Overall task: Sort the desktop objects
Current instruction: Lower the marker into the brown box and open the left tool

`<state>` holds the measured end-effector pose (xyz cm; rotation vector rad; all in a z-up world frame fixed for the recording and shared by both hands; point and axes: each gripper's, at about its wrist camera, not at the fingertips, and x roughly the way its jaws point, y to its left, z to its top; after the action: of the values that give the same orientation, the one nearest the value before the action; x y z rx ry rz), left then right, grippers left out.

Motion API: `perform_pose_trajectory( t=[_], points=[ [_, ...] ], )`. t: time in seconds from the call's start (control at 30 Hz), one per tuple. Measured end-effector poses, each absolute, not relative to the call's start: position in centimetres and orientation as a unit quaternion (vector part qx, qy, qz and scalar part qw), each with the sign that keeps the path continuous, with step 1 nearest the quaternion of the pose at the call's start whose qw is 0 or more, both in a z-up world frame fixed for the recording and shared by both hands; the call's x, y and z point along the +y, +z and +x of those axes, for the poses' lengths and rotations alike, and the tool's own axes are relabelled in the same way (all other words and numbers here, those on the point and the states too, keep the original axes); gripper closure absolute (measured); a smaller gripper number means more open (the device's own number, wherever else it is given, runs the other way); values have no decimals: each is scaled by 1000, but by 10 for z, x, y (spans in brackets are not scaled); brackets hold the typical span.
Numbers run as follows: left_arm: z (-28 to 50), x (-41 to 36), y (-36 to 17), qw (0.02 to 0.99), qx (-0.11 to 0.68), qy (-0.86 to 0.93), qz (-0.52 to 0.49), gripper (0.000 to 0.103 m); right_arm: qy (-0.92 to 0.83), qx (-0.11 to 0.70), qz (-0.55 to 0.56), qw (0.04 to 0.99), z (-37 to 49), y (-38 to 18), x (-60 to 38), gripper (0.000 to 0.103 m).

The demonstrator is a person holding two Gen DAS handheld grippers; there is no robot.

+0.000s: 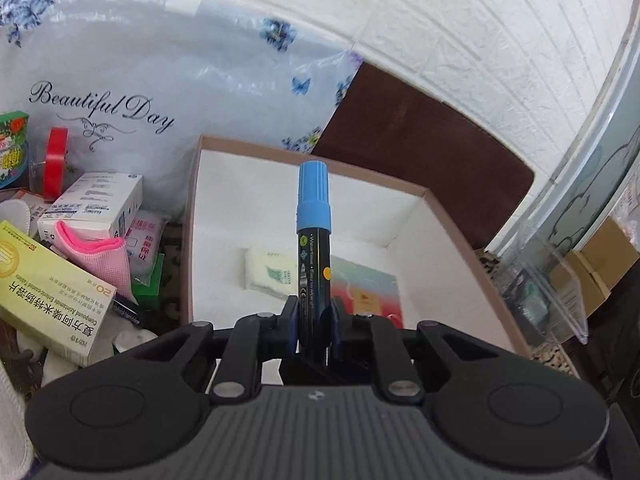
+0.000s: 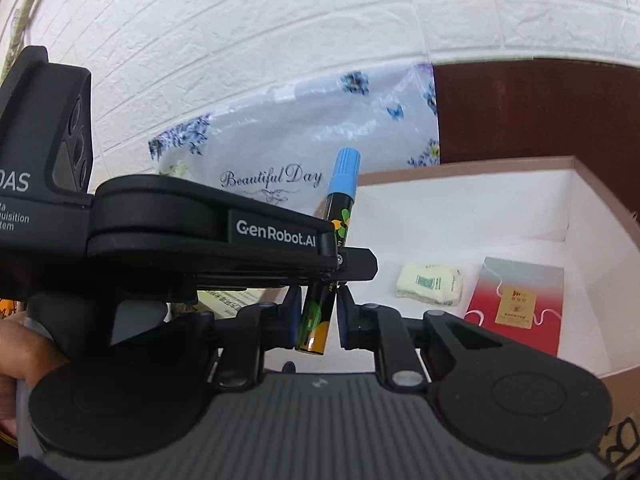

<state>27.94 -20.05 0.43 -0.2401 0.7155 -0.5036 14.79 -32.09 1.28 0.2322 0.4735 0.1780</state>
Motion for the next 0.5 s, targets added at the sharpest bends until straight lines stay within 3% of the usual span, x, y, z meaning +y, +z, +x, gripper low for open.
perform_pose_trajectory(
  t=[0.37, 0.43, 0.5],
  points=[
    [295, -212, -6, 893, 356, -261, -92, 88, 67, 295, 142, 943, 184, -21, -335, 87],
    [296, -213, -6, 892, 355, -265, -91, 85, 61, 299, 136, 943, 185, -23, -336, 87],
    [295, -212, -5, 890, 353, -273, -97, 73, 61, 302, 136, 942, 186, -23, -336, 87]
  ],
)
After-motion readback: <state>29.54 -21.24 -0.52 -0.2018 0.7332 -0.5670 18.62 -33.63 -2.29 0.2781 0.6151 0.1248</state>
